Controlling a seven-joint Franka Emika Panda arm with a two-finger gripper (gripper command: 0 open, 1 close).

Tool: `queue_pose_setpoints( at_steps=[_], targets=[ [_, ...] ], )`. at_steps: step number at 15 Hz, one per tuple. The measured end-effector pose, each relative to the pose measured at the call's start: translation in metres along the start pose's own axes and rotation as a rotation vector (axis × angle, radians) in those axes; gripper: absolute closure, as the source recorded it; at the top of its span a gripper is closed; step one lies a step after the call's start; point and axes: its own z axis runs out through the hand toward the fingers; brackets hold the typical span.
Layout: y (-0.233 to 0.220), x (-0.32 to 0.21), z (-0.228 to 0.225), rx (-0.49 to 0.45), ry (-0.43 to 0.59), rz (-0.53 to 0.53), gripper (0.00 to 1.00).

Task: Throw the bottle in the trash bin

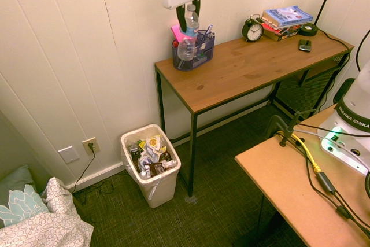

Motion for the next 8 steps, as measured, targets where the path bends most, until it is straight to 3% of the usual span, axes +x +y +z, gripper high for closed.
queue_pose_setpoints(
  at_steps=[5, 8],
  targets=[
    [-0.086, -0.028, 0.032, -0.005, -0.075, -0.100, 1.00],
    [-0.122, -0.036, 0.075, -0.019, -0.198, -0.162, 1.00]
  ],
)
